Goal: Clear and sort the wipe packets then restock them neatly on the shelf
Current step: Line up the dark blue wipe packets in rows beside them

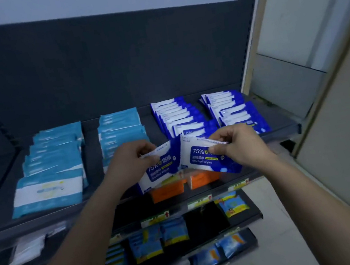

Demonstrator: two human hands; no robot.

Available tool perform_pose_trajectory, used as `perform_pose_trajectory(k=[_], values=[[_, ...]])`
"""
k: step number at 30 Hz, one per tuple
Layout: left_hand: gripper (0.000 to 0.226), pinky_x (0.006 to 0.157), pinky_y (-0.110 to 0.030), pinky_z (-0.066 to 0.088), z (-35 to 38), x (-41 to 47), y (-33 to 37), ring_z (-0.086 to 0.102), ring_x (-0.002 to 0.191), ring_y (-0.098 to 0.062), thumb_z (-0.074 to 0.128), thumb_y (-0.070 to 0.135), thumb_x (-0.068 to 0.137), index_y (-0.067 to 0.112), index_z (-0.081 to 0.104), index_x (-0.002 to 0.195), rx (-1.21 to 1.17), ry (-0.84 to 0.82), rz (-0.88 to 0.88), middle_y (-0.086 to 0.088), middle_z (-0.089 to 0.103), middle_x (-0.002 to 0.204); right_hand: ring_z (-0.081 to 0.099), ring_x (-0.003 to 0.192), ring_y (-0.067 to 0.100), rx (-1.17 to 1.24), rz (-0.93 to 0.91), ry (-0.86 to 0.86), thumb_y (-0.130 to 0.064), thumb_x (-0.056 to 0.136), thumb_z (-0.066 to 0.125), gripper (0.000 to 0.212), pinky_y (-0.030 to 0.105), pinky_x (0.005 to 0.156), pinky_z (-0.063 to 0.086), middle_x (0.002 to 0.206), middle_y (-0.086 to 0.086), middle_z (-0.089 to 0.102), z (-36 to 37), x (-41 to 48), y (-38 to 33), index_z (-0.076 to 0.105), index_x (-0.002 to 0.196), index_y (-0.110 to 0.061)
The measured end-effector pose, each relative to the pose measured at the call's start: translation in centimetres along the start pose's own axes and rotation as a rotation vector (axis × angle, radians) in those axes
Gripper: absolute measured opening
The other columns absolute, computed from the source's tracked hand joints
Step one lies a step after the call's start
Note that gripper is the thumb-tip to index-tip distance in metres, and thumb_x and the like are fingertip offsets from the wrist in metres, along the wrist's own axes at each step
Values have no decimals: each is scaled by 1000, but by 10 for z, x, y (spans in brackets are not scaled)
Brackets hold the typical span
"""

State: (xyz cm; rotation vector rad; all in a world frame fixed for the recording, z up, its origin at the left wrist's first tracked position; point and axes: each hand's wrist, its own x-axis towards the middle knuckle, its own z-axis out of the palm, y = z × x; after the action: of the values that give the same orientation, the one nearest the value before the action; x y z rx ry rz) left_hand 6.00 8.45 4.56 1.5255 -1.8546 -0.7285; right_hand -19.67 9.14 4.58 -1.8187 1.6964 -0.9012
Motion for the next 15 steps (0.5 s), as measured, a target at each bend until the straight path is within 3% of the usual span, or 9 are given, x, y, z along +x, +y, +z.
perform_pose_trajectory(k=[5, 8, 11, 15], values=[[12, 70, -29, 46, 56, 66, 20, 60, 76, -13, 71, 15, 84, 25, 65, 84, -10, -91, 25, 5, 66, 81, 67, 77, 10, -86, 53, 28, -18, 77, 79, 17, 32, 75, 54, 79, -8, 72, -48, 48, 50, 70, 75, -32], [11, 78, -31, 47, 78, 104, 25, 60, 87, -14, 72, 18, 83, 23, 66, 90, 4, -117, 9, 5, 66, 89, 66, 72, 9, -82, 102, 1, -17, 77, 80, 12, 31, 72, 53, 75, -13, 70, -70, 81, 76, 72, 79, -26], [15, 78, -28, 46, 94, 135, 30, 60, 90, -10, 72, 20, 84, 22, 67, 98, 44, -188, -21, 5, 65, 95, 69, 76, 16, -132, 139, -91, -18, 79, 78, 8, 34, 76, 54, 80, -4, 73, -87, 114, 99, 75, 85, -17], [23, 83, -27, 43, 108, 161, 36, 58, 95, -11, 70, 22, 86, 19, 67, 108, 154, -213, -34, 6, 60, 100, 67, 84, 14, -184, 134, -196, -18, 79, 78, 8, 36, 81, 54, 85, -6, 72, -98, 148, 128, 72, 80, -23]])
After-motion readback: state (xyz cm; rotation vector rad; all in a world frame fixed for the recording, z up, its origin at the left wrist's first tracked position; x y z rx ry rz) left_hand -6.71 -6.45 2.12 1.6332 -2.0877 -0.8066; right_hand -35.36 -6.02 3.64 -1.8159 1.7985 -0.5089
